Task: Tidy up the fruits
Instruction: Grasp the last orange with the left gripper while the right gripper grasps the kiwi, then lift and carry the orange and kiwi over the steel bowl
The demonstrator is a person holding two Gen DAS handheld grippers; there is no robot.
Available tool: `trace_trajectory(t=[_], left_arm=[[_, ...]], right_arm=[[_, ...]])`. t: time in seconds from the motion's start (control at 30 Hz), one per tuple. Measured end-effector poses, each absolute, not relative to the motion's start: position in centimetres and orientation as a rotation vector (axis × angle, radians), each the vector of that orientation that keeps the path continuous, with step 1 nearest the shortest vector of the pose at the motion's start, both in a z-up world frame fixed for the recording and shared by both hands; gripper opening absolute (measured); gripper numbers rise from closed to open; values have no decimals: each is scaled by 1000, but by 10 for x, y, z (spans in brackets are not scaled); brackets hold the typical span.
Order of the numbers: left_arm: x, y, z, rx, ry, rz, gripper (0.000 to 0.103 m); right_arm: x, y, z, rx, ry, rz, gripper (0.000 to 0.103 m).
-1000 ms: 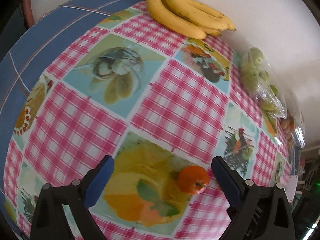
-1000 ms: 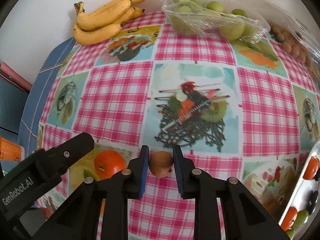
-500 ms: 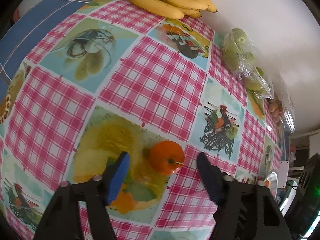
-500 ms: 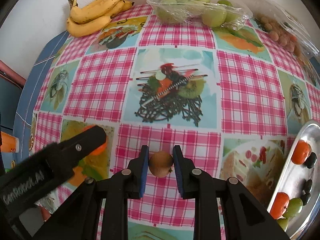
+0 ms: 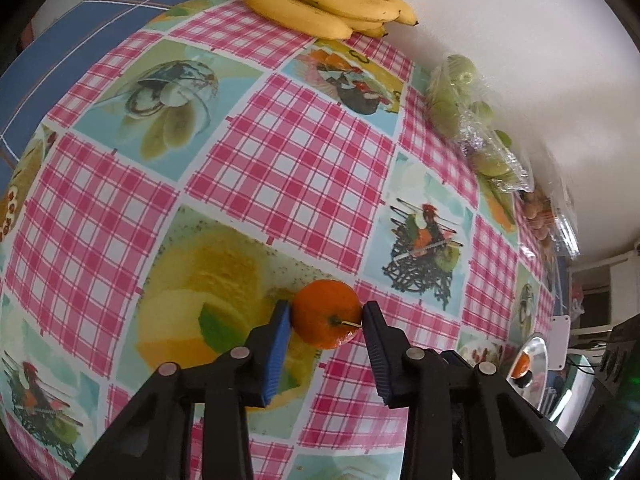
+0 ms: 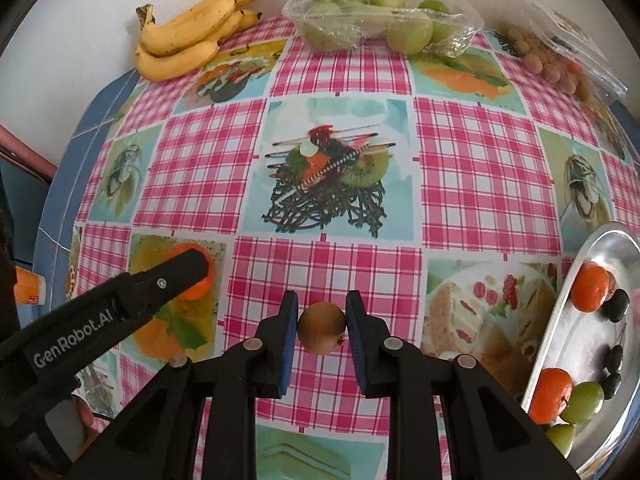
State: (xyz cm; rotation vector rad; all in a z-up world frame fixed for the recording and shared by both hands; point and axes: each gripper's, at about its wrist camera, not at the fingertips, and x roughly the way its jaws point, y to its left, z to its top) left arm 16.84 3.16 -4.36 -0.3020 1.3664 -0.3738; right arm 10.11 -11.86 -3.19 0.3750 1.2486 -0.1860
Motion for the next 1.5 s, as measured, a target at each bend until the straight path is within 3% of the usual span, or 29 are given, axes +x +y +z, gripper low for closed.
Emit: trace_trajectory(t=[0.77,1.5], left_arm=[[135,9,15,-250,1256,-472,39],[41,-125,29,23,1241,-759,39]], right_arm=[[46,-157,2,440,1173,-258,25],[-63,-301,8,658,1093,-552,25]])
